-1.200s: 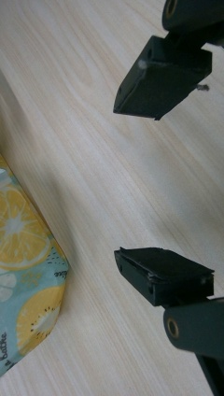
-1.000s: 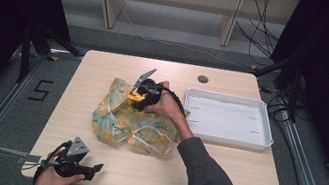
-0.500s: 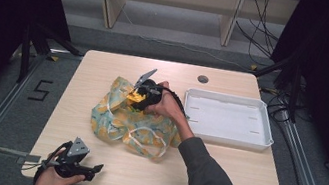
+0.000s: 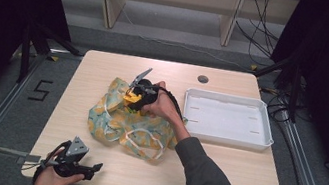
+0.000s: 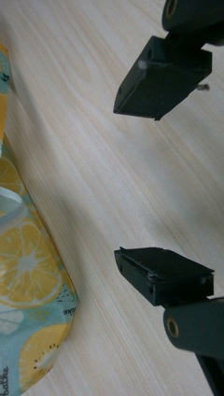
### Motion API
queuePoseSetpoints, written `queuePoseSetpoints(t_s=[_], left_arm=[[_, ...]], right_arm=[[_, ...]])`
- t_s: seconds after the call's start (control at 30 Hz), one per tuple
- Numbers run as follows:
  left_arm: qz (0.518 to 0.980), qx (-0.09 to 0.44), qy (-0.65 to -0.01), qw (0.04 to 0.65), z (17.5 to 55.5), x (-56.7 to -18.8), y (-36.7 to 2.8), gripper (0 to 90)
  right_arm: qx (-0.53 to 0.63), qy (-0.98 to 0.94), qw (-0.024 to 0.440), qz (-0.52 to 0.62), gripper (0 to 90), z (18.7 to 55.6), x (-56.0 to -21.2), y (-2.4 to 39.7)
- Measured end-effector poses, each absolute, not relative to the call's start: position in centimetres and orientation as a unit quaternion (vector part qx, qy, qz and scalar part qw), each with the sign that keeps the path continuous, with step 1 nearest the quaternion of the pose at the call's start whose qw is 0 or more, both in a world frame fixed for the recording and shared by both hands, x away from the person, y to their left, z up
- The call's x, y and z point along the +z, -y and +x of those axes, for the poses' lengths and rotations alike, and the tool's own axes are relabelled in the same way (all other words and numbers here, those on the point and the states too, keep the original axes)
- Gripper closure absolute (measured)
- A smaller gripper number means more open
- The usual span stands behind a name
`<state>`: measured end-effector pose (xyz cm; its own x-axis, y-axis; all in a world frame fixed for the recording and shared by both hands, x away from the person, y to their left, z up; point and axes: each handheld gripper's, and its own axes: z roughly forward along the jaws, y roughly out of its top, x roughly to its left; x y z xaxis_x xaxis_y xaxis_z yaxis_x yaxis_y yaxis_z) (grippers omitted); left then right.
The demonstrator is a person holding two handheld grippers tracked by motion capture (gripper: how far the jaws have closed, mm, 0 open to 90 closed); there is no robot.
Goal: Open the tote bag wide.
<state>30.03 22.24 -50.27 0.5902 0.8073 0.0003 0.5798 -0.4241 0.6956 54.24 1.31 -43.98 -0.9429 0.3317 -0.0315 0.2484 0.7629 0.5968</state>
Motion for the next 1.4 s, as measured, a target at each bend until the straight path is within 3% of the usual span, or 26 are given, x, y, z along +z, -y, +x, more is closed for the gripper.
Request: queuePoseSetpoints(t_s=[0.37,0.8,1.4], left_arm=[[0.822,0.169,-0.428,0.336,30.0,-50.3,-22.3,24.4],[0.828,0.175,-0.418,0.330,30.0,-50.1,-22.4,23.9],[0.820,0.177,-0.429,0.335,30.0,-50.2,-22.3,23.8]], right_arm=[[0.325,-0.930,0.064,0.160,51.8,53.9,-42.1,-0.7],[0.346,-0.921,0.074,0.164,51.8,52.6,-36.8,0.8],[0.342,-0.909,0.113,0.210,51.9,51.9,-33.4,7.9]])
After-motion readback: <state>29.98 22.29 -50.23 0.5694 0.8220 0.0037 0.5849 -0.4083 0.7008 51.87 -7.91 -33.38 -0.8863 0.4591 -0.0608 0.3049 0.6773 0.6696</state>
